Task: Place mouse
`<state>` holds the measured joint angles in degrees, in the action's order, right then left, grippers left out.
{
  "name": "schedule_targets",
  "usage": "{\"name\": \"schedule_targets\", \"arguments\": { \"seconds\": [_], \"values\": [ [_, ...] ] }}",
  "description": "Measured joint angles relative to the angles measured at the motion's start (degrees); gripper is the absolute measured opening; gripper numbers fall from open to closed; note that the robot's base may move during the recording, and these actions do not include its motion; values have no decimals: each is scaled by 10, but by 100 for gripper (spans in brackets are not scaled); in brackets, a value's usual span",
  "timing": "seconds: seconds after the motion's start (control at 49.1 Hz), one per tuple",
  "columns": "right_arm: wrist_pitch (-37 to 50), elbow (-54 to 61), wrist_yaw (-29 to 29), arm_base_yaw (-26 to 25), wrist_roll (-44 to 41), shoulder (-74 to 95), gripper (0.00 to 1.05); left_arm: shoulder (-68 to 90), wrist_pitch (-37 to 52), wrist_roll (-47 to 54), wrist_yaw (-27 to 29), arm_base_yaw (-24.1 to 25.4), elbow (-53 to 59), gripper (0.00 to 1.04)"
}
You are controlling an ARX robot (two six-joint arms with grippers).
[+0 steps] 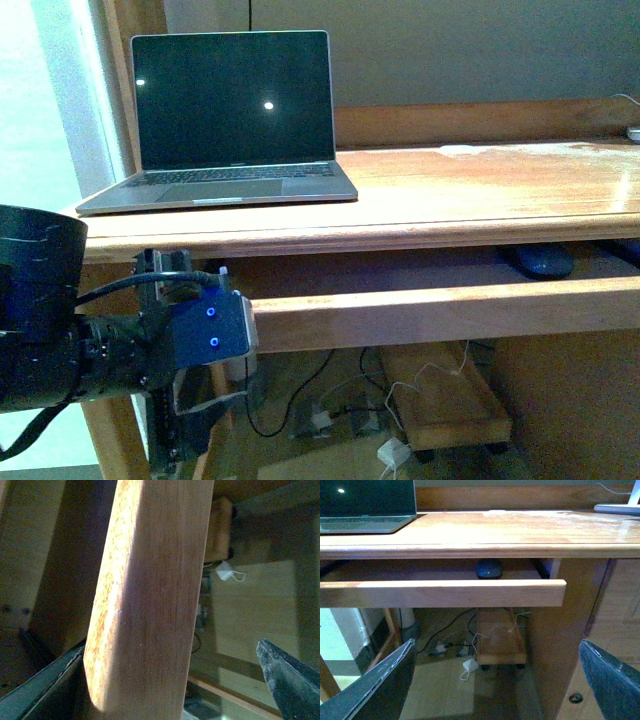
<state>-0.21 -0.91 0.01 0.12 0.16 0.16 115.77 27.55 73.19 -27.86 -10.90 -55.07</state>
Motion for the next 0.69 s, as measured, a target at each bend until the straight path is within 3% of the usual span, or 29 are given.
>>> {"name": "schedule_targets", "arguments": {
  "seconds": [0.061,0.285,0.427,0.611,0.692],
  "values": [
    [0,0,0,0,0,0,97,-43,-36,-28,-17,-3,33,97],
    [0,0,0,0,0,0,97,-161,-26,-183,-47,-33,148,97],
    [0,0,0,0,0,0,97,-256,3,-349,-49,-60,225,97],
    [0,0,0,0,0,0,97,-401,31,-626,123,-64,283,97],
    [0,0,0,0,0,0,97,-496,-16,-763,198,-64,320,97]
  ]
}}
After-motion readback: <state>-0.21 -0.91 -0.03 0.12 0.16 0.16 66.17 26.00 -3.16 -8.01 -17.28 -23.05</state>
